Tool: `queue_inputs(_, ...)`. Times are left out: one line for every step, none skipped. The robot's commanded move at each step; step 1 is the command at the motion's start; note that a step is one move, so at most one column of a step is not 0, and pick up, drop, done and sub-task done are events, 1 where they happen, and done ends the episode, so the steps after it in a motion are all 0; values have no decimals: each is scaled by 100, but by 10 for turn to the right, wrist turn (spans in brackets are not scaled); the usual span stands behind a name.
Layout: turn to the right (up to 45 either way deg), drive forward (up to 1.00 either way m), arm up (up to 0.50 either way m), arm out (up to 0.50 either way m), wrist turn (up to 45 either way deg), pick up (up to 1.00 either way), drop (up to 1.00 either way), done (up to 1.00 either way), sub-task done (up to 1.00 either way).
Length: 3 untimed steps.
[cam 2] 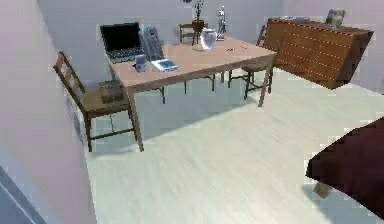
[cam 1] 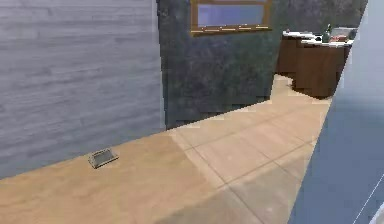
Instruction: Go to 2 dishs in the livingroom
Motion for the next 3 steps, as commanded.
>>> queue_inputs(-360,0,0,0,0,0,0,0,0)
queue_inputs(0,100,0,0,0,0,0,0,0)
queue_inputs(-60,0,0,0,0,0,0,0,0)
